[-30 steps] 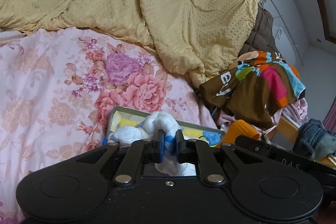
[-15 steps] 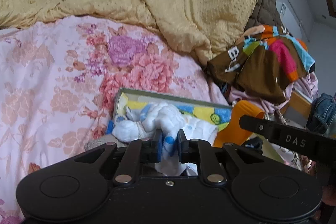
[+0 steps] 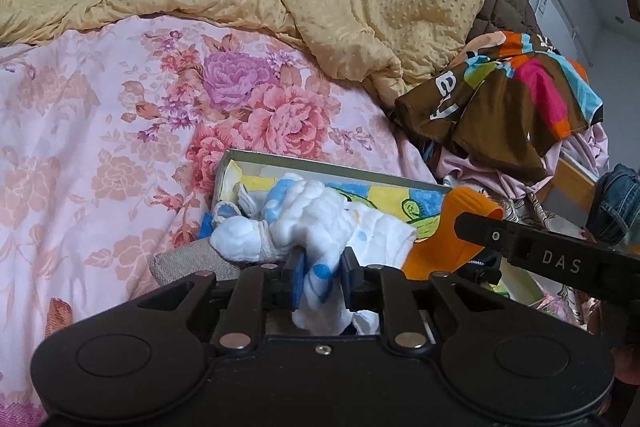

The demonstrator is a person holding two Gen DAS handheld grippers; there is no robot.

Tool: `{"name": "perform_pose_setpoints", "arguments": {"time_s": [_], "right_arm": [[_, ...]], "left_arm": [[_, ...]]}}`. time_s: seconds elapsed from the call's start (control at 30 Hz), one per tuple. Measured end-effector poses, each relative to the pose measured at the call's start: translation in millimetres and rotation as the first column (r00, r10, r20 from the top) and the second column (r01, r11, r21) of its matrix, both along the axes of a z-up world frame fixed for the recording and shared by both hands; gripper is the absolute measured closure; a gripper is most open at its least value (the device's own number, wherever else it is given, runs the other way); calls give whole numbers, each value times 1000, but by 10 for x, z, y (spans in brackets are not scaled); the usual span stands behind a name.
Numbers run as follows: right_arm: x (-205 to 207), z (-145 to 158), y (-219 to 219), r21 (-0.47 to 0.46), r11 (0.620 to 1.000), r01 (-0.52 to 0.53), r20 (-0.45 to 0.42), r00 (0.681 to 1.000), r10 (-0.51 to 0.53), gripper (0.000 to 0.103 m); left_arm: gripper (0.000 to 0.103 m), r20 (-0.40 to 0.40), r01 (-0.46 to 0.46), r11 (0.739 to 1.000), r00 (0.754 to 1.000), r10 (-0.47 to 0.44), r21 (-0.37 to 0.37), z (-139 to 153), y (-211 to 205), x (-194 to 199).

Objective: Organize soft objects
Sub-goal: 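Lift and carry the white hat and orange cloth over the painted tray, then open both tools to drop the hat and orange cloth into the tray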

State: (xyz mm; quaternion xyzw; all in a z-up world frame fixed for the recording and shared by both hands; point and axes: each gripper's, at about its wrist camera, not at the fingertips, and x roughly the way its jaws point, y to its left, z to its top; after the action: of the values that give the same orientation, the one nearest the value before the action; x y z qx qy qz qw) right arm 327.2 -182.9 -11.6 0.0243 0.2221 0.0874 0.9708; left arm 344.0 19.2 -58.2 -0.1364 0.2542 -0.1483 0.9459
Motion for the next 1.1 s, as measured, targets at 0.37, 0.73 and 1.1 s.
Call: {"name": "perform_pose_setpoints", "arguments": {"time_s": [0.37,0.73,1.1], "right_arm": [[34,-24,-77,2,999,54,-45,998,-54,65],[2,-43,-148,-29,996,86,-61,994,-87,48],[-198,-15,-185,-60,994,90,-39,995,-93,22]], "left_arm": [[71,-3,-13,999,1000,13,41,16,-47,-16],[44,10,-32,995,999,31,95,51,-101,-59],[26,52,-74,987,996,68,144,188,-103,-192]]}}
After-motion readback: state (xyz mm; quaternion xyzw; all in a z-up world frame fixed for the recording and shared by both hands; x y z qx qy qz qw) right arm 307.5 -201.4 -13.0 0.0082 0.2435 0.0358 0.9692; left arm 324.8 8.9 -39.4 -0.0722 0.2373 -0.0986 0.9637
